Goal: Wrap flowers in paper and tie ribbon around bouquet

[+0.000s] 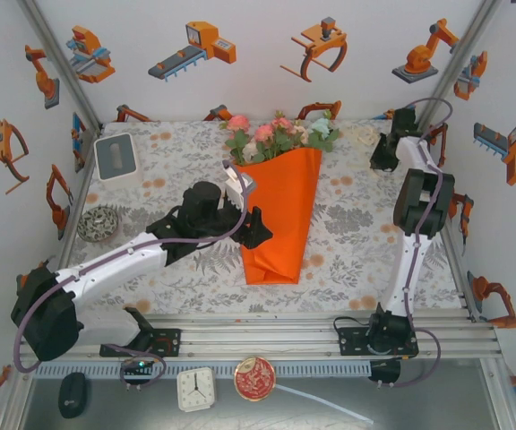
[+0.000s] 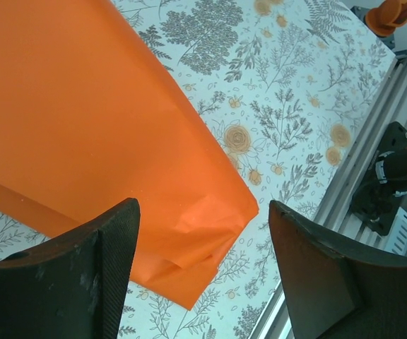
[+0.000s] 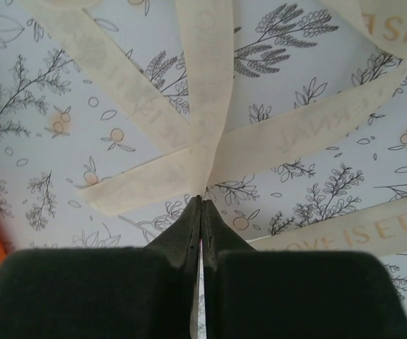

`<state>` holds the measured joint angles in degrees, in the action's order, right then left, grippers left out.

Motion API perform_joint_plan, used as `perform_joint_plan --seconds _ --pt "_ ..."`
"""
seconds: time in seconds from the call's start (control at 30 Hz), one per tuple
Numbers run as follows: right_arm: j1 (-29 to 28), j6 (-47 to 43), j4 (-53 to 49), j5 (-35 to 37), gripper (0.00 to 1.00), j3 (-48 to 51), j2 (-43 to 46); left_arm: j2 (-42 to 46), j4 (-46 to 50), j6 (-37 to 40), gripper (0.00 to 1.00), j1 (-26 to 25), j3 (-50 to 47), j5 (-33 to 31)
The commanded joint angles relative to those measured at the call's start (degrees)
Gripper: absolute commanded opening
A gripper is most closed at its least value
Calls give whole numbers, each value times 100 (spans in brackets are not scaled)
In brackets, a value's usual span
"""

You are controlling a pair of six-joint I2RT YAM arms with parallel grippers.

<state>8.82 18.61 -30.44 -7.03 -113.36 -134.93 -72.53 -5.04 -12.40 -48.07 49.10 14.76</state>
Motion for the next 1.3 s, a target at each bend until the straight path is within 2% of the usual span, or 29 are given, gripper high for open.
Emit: perform_joint_plan --seconds 0.0,0.1,0.27,0.37,0.5,0.6,0.73,0.8,0.93,1.03,1.13,1.2,1.27 --pt "6 -42 -26 -291 0 131 860 10 108 -12 69 1 29 -203" --pt "-9 188 264 -478 0 626 1705 49 76 -90 69 9 12 -407" --pt "-262 857 698 -1208 0 1603 3789 114 41 -26 71 43 197 -917" --pt "-716 921 660 -1361 0 1700 4809 113 -137 84 73 85 324 -1070" --pt "-1336 1141 461 -1442 0 1493 5510 51 -483 236 74 88 532 -1037" --pt "-1715 1424 696 -1344 0 1665 5878 -67 -736 141 75 88 770 -709" --pt "-2127 1563 833 -1112 0 1812 6063 -239 -1334 -314 77 71 1118 255" --pt "-2291 1647 918 -1078 0 1883 6074 -349 -1614 -446 80 31 1277 543" --pt "-2660 1738 1105 -892 0 2004 6127 -870 -1632 -219 85 -18 1835 772" --pt "-2857 1745 1179 -775 0 2011 6120 -1449 -1643 -34 88 -18 2298 677" --pt "-2982 1774 1214 -717 0 1990 6124 -1985 -1714 21 92 -27 2726 1024" --pt "-3006 1753 1202 -651 0 1980 6116 -2283 -1719 -111 91 -35 2893 939" --pt "-3008 1707 1093 -417 0 1965 6124 -2474 -1906 -300 85 -35 2886 938"
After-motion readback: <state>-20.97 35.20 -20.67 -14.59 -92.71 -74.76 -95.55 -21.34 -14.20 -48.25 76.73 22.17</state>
